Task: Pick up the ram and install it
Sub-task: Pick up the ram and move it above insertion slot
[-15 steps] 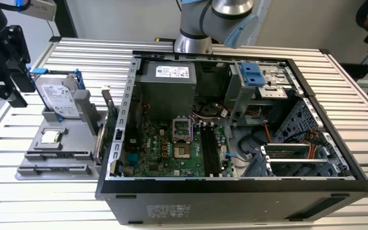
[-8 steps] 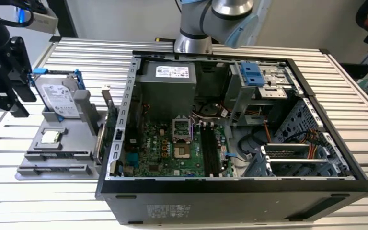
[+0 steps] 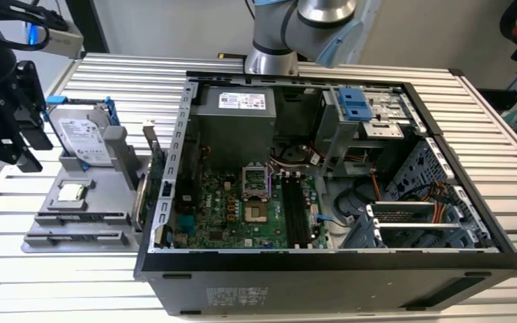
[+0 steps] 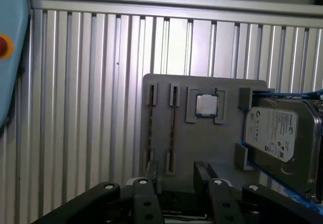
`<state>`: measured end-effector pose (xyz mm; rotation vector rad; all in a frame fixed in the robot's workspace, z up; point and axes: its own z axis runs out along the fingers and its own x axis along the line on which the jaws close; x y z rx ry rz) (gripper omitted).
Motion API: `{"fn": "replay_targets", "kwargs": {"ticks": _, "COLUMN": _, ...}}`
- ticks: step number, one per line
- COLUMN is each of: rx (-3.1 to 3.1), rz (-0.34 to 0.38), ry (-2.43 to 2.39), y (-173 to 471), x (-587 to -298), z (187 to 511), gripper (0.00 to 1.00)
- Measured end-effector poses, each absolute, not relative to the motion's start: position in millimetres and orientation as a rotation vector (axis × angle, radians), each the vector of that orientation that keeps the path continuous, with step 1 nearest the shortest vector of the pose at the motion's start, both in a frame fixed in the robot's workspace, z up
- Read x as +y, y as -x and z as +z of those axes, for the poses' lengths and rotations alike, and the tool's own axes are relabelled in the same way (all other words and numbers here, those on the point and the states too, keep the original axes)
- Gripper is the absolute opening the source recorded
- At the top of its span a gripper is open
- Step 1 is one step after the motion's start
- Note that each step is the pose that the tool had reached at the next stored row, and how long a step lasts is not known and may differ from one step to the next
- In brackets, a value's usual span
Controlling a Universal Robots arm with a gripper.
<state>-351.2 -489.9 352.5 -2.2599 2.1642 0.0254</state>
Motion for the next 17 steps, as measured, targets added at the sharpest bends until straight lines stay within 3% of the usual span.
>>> {"fn": "replay_targets", "kwargs": {"ticks": 17, "rx": 2.166, "rz": 0.025, "ry": 2.258, "y": 351, "x": -493, "z": 335, "gripper": 1.0}}
